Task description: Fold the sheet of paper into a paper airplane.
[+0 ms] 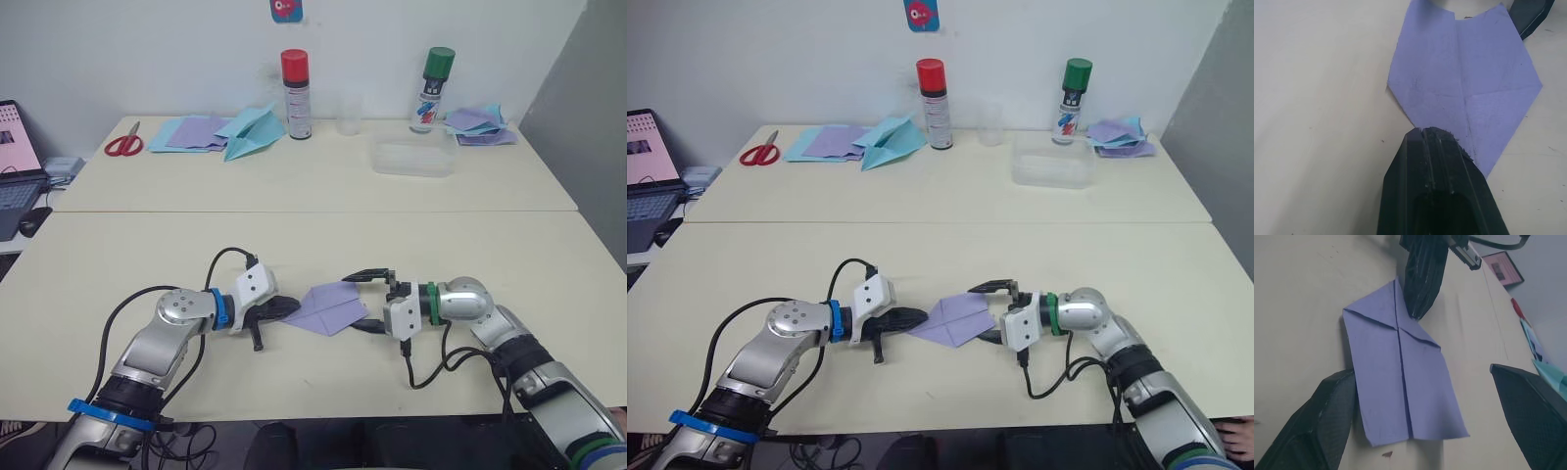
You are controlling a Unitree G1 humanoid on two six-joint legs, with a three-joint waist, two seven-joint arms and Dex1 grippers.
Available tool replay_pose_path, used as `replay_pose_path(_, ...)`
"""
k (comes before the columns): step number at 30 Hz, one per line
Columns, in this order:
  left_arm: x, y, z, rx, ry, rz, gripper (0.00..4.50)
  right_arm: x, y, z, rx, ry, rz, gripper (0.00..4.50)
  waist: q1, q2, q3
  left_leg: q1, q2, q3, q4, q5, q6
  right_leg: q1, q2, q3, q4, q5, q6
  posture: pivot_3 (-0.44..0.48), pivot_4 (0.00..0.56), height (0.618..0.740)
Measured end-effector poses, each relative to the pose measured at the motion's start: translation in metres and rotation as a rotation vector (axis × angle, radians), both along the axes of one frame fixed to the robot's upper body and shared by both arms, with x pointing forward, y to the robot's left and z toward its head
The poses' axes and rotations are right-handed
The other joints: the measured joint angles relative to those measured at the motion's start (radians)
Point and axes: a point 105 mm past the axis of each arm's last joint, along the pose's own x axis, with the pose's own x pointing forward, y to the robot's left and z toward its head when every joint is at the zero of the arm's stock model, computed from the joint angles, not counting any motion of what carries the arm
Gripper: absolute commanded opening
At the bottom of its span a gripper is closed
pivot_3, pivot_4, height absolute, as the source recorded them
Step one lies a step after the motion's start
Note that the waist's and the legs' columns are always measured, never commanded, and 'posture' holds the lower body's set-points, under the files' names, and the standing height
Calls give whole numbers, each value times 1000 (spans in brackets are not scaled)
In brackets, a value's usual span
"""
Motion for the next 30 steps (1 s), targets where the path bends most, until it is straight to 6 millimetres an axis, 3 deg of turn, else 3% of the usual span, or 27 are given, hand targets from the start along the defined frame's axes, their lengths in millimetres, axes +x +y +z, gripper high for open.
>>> replay_pose_path(4, 1, 0, 1, 5, -4, 0, 0, 5, 9, 1, 10, -39, 5, 4438, 0, 0, 0, 1, 0, 0, 0, 0, 0, 1, 0, 0, 1, 1, -1, 0, 150, 740)
replay_pose_path(7, 1, 0, 0, 5, -2, 0, 0, 5, 10, -1, 8, -51, 17, 3861, 0, 0, 0, 1, 0, 0, 0, 0, 0, 1, 0, 0, 1, 1, -1, 0, 150, 740)
replay_pose_path(17, 0, -1, 0, 4, -4, -4, 0, 7, 11, -15, -42, -45, 6, 90, 1, 0, 0, 0, 0, 0, 0, 0, 0, 1, 0, 0, 0, 0, -2, 0, 150, 740)
replay_pose_path(24, -2, 4, 8, -14, 7, -4, 0, 4, 8, -10, -69, -19, 20, 13, 3, 0, 0, -3, 0, 0, 0, 0, 0, -2, 0, -1, 0, 0, -2, 0, 150, 740)
replay_pose_path(27, -5, 19, 13, 11, 36, 16, 0, -2, -4, -8, -116, 119, 1, 13, 8, 2, 3, -6, 0, -1, 1, 0, 0, -3, 0, -2, 0, 0, -2, 0, 150, 740)
replay_pose_path(30, -10, 34, 19, 33, 59, 42, 0, -7, -14, 9, -154, 268, -17, 13, 5, 3, 11, -6, 1, -1, 1, 0, 0, -4, -1, -2, 0, 0, -1, 0, 150, 740)
